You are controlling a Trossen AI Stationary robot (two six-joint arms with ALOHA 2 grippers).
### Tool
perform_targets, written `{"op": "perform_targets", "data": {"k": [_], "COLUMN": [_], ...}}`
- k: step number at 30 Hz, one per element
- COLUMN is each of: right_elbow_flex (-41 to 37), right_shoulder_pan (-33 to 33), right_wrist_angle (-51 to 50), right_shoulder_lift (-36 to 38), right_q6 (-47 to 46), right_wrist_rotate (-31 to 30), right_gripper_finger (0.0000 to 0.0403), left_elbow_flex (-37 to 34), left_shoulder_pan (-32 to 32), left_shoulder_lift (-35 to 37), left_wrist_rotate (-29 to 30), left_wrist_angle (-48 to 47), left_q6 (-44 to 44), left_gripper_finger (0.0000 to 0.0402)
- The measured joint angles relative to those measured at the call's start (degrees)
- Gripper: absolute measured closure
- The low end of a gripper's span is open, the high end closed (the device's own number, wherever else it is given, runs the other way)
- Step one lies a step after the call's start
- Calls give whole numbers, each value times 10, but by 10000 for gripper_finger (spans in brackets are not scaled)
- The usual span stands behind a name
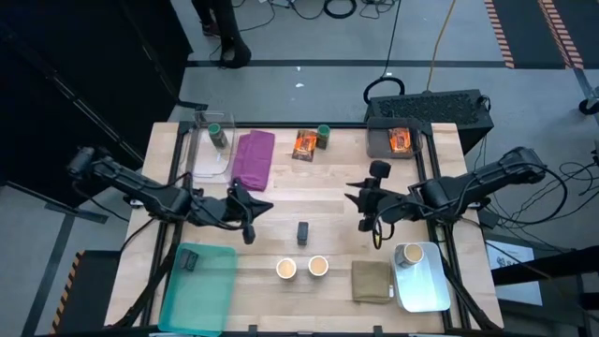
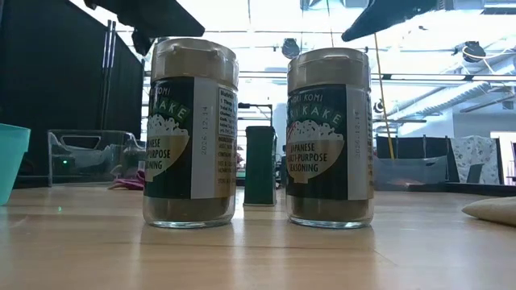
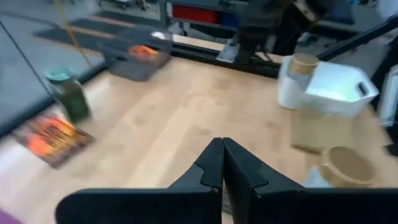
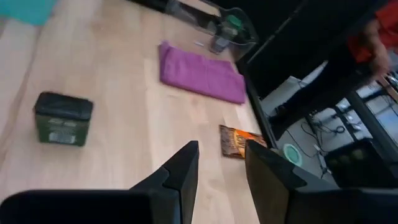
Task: Sort spices by type
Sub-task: Put the left golden seasoning bottle into the white bin
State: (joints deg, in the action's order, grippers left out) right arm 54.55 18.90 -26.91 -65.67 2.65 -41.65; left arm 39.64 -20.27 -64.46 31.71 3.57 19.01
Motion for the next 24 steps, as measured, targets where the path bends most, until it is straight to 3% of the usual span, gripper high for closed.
{"op": "perform_targets", "data": {"k": [6,18,24], "right_elbow_flex": [0,0,-1], "right_shoulder_pan": [-2,-2,0], "right_wrist_angle": [0,-17,-43], "right_shoulder_lift": [28,37,49], "right_q6": [-9,-11,-34], "right_wrist_rotate": [-2,-3,-1], "right_gripper_finger": [289,289,289], "left_elbow_flex": [0,1,59], "left_shoulder_pan": [-5,-28,-30], "left_shoulder_lift": [-7,-12,-63], "left_wrist_rotate": [-67,-113,-116], "left_wrist_angle": [3,29,-37], "left_q6": [47,90,91], "left_gripper_finger": [391,391,391]}}
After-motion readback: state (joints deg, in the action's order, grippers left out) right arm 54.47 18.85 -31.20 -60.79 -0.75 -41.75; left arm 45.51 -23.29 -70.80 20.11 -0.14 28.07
